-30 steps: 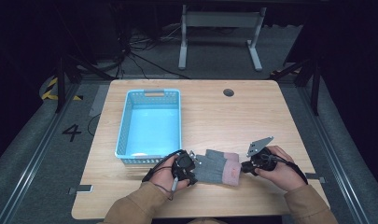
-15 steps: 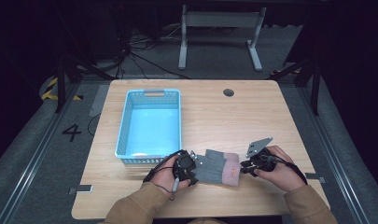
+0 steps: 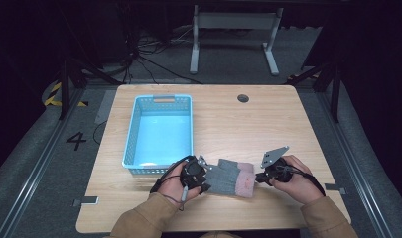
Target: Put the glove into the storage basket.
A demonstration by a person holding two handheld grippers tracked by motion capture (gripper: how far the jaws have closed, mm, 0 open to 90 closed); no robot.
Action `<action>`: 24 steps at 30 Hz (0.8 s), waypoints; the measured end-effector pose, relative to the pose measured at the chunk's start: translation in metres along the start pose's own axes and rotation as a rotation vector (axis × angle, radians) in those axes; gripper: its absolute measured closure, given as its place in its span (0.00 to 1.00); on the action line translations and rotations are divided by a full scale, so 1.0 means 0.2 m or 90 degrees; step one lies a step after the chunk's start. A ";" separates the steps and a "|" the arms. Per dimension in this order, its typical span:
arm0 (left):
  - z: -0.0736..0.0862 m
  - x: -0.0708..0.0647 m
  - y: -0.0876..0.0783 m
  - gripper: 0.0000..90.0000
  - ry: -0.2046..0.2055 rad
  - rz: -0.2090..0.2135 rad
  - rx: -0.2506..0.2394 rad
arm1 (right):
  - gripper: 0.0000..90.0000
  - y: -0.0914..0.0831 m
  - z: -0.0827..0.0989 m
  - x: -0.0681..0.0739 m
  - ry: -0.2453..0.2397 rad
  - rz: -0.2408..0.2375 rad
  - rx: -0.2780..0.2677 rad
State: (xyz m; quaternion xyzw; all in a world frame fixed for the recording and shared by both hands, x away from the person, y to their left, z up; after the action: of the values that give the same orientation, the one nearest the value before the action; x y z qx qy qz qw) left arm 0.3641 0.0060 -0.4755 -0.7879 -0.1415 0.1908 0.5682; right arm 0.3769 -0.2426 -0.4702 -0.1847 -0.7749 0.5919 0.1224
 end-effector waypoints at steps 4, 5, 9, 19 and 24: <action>-0.02 0.00 0.02 0.67 -0.008 -0.010 0.000 | 0.97 0.00 0.00 0.00 0.005 -0.003 0.000; -0.02 0.00 0.03 0.67 -0.007 -0.011 0.003 | 0.97 0.00 0.00 0.00 0.004 -0.004 0.000; -0.03 -0.01 0.05 0.66 -0.001 -0.021 0.018 | 0.97 0.00 0.00 0.00 0.006 -0.004 -0.001; -0.04 -0.03 0.06 0.82 0.012 -0.036 0.035 | 0.97 0.00 0.00 0.00 0.011 -0.005 0.003; -0.03 -0.04 0.04 0.92 0.016 -0.042 0.033 | 0.97 0.00 0.00 0.00 0.015 -0.006 0.002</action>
State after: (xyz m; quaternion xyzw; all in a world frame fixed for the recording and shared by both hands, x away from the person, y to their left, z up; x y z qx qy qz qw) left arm 0.3609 -0.0053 -0.4807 -0.7703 -0.1547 0.1655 0.5960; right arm 0.3768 -0.2415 -0.4701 -0.1880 -0.7734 0.5902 0.1347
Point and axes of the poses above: each handheld gripper's, and its own axes: y roughly forward along the jaws, z roughly out of its underside, x roughly to its left, the point moved 5 cm from there along y, roughly forward along the jaws, and after that the axes turned 14 degrees about x, right-handed, at the moved point
